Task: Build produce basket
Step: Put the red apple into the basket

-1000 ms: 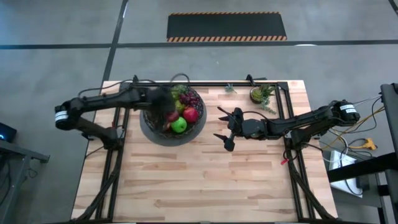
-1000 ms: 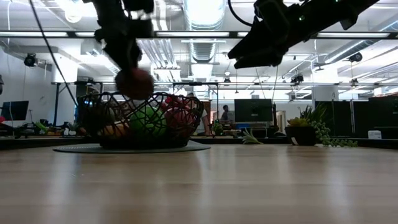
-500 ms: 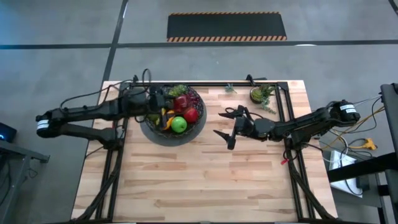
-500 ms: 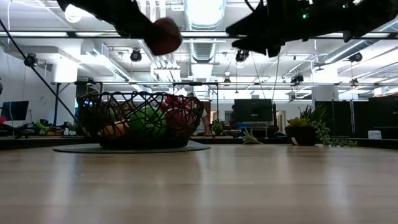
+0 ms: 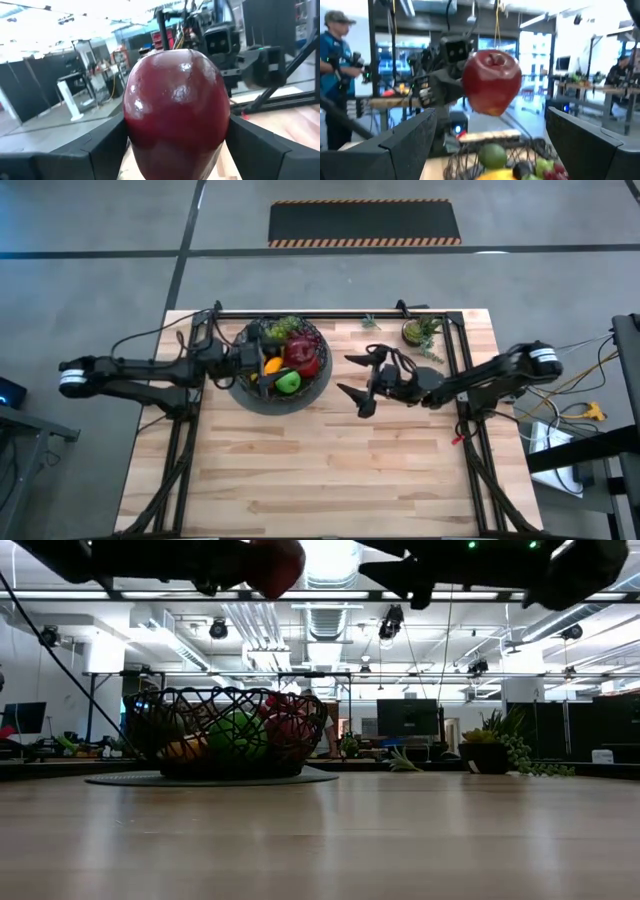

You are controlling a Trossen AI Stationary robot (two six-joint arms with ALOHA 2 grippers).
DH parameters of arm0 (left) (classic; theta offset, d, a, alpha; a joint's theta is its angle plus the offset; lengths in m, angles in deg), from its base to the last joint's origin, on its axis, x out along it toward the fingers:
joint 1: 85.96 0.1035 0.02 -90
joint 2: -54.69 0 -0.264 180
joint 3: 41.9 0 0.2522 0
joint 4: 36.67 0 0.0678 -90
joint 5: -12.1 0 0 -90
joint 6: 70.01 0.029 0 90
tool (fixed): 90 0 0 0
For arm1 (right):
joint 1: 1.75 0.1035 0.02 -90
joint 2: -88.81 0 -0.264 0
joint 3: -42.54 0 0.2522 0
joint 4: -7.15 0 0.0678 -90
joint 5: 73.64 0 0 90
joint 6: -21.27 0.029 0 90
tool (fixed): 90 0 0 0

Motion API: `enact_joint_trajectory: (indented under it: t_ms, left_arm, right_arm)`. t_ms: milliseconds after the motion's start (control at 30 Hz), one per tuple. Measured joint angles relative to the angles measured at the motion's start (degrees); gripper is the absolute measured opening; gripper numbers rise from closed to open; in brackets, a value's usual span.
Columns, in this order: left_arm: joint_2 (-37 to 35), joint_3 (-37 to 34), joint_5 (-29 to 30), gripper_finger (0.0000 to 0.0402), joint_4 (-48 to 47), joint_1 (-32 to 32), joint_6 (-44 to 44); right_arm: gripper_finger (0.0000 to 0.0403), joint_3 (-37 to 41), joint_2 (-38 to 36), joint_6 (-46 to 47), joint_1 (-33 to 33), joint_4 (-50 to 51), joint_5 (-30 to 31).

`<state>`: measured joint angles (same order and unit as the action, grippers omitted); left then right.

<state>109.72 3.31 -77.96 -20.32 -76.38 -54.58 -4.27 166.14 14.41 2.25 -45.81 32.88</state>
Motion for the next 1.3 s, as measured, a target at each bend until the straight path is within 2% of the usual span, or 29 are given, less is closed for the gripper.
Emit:
enact_joint_trajectory:
  t_ms: [167, 300, 533, 933, 1300]
  left_arm:
    - [0.39, -2.13, -0.39, 0.0283, 5.67, -1.28, 0.00]
    - [0.45, -3.88, -1.33, 0.0283, 10.78, -1.99, 0.01]
    - [0.50, -4.05, -1.90, 0.0283, 13.23, -2.74, 0.00]
    - [4.31, -4.12, -2.87, 0.0283, 18.53, -3.65, -0.05]
    - [12.71, -4.16, -2.63, 0.0283, 32.77, -4.07, -1.67]
  right_arm:
    - [0.0359, -3.73, 7.83, -0.75, -1.52, -9.18, -0.01]
    - [0.0359, -8.77, 12.96, -2.43, -2.46, -10.23, -0.12]
    - [0.0359, -17.32, 18.67, -4.32, -2.54, -10.35, -3.28]
    - [0.0359, -23.45, 21.10, -4.19, -2.54, -9.84, -5.00]
    - [0.0359, -24.43, 20.93, -4.25, -2.70, -10.37, -4.82]
